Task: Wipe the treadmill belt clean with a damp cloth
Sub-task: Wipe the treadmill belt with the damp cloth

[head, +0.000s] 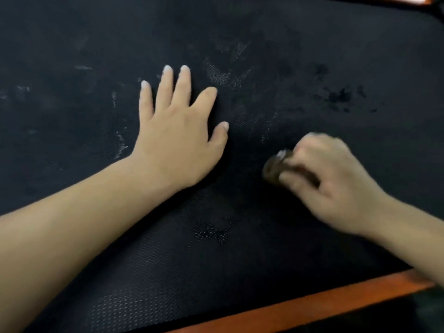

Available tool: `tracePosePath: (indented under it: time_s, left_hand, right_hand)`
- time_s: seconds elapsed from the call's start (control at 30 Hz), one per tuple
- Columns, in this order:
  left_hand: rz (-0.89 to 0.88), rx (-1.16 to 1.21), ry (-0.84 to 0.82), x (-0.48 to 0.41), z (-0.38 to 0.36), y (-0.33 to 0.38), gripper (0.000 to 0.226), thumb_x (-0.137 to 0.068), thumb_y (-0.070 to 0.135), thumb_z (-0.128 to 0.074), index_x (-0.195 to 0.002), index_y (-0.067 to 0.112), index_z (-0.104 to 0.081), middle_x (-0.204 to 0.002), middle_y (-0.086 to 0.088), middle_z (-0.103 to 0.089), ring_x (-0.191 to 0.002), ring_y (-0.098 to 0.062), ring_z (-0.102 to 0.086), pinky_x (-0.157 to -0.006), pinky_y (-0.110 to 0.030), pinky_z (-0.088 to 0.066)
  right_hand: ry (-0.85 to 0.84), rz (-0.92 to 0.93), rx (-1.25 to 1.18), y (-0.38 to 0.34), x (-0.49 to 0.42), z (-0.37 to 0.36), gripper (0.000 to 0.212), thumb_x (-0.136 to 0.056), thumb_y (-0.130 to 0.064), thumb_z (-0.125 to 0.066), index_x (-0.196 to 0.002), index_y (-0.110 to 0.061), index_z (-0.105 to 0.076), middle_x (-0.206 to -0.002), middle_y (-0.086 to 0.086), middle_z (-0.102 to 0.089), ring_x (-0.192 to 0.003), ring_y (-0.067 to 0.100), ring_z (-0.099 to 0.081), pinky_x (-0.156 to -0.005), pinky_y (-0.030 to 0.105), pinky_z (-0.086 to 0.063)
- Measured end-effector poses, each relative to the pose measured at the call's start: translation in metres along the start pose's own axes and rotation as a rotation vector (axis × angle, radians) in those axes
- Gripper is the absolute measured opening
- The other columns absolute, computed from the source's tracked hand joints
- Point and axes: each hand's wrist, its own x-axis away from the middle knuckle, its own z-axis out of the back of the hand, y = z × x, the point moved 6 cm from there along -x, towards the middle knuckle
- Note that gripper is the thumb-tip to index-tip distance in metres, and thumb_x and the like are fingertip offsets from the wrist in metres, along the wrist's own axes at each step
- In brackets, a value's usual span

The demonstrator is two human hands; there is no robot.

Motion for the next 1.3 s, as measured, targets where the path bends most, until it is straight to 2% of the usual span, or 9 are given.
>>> tracePosePath:
  time_s: [0.13, 0.37, 0.57, 0.7, 0.8, 0.97, 1.03, 1.17, 1.3]
  left_hand:
    - [0.149, 0.105, -0.058, -0.022, -0.009, 0.029, 0.055, -0.101, 0.052, -0.037, -0.15, 0.029, -0.036, -0.169, -0.013, -0.01, -0.156, -0.03, 0.004, -0.121, -0.058, 0.007]
    - [0.248, -0.049, 0.025, -0.018, -0.023, 0.047, 0.06, -0.1, 0.056, -0.033, -0.152, 0.026, -0.031, -0.168, -0.015, -0.009, -0.156, -0.032, 0.002, -0.123, -0.059, 0.004]
    - [0.144, -0.072, -0.039, -0.014, -0.022, 0.062, 0.058, -0.103, 0.056, -0.03, -0.157, 0.034, -0.029, -0.169, -0.008, -0.011, -0.156, -0.03, 0.0, -0.124, -0.053, 0.004]
    - [0.275, -0.017, -0.064, -0.022, -0.025, 0.071, 0.058, -0.102, 0.058, -0.029, -0.151, 0.029, -0.034, -0.169, -0.012, -0.01, -0.156, -0.031, 0.004, -0.122, -0.057, 0.008]
    - [0.296, -0.001, -0.017, -0.022, -0.029, 0.074, 0.057, -0.101, 0.058, -0.031, -0.149, 0.027, -0.037, -0.169, -0.013, -0.011, -0.156, -0.03, 0.004, -0.122, -0.058, 0.008]
    - [0.285, -0.03, 0.018, -0.021, -0.032, 0.075, 0.057, -0.101, 0.058, -0.028, -0.146, 0.023, -0.036, -0.167, -0.015, -0.013, -0.156, -0.032, 0.001, -0.122, -0.06, 0.005]
    - [0.276, -0.058, 0.024, -0.022, -0.031, 0.077, 0.058, -0.1, 0.057, -0.027, -0.145, 0.021, -0.035, -0.167, -0.017, -0.013, -0.155, -0.034, 0.0, -0.122, -0.061, 0.003]
    - [0.281, -0.079, 0.038, -0.021, -0.03, 0.077, 0.057, -0.1, 0.055, -0.027, -0.144, 0.02, -0.036, -0.166, -0.019, -0.014, -0.155, -0.035, -0.002, -0.121, -0.063, 0.001]
    - [0.274, -0.057, 0.039, -0.021, -0.031, 0.077, 0.056, -0.101, 0.054, -0.028, -0.145, 0.02, -0.036, -0.166, -0.019, -0.014, -0.155, -0.035, -0.001, -0.122, -0.062, 0.002]
  right_hand:
    - [0.182, -0.271, -0.007, 0.061, -0.012, 0.02, 0.027, -0.09, -0.044, -0.05, -0.082, -0.018, -0.05, -0.081, -0.007, -0.045, -0.078, 0.016, -0.045, -0.07, 0.041, -0.042]
    - [-0.093, 0.218, -0.089, -0.006, 0.039, 0.004, 0.024, -0.096, -0.045, -0.048, -0.082, -0.025, -0.045, -0.086, -0.005, -0.045, -0.077, 0.018, -0.044, -0.071, 0.039, -0.038]
    - [0.177, -0.275, 0.013, 0.108, -0.009, 0.037, 0.031, -0.09, -0.05, -0.045, -0.087, -0.02, -0.051, -0.089, 0.005, -0.052, -0.088, 0.035, -0.054, -0.081, 0.048, -0.045]
    - [0.039, 0.055, -0.042, 0.028, 0.038, 0.013, 0.03, -0.091, -0.048, -0.046, -0.089, -0.019, -0.055, -0.089, 0.002, -0.05, -0.081, 0.026, -0.049, -0.073, 0.045, -0.04]
    - [-0.016, 0.191, -0.029, 0.035, 0.03, 0.014, 0.031, -0.093, -0.049, -0.045, -0.088, -0.02, -0.055, -0.086, -0.002, -0.048, -0.081, 0.023, -0.048, -0.075, 0.044, -0.041]
    - [0.193, -0.306, 0.032, 0.121, -0.016, 0.035, 0.027, -0.096, -0.046, -0.051, -0.092, -0.019, -0.05, -0.093, 0.008, -0.051, -0.09, 0.038, -0.055, -0.083, 0.047, -0.045]
    - [0.236, -0.202, 0.078, 0.084, 0.002, 0.027, 0.033, -0.095, -0.05, -0.049, -0.089, -0.018, -0.052, -0.09, 0.01, -0.054, -0.084, 0.037, -0.055, -0.076, 0.048, -0.045]
    - [0.075, 0.1, -0.01, 0.024, 0.032, 0.012, 0.044, -0.096, -0.059, -0.044, -0.081, -0.019, -0.053, -0.078, 0.0, -0.048, -0.072, 0.025, -0.048, -0.068, 0.041, -0.038]
    - [0.208, -0.133, 0.121, 0.102, -0.04, 0.032, 0.039, -0.095, -0.06, -0.046, -0.088, -0.021, -0.051, -0.087, 0.002, -0.052, -0.085, 0.033, -0.057, -0.077, 0.043, -0.044]
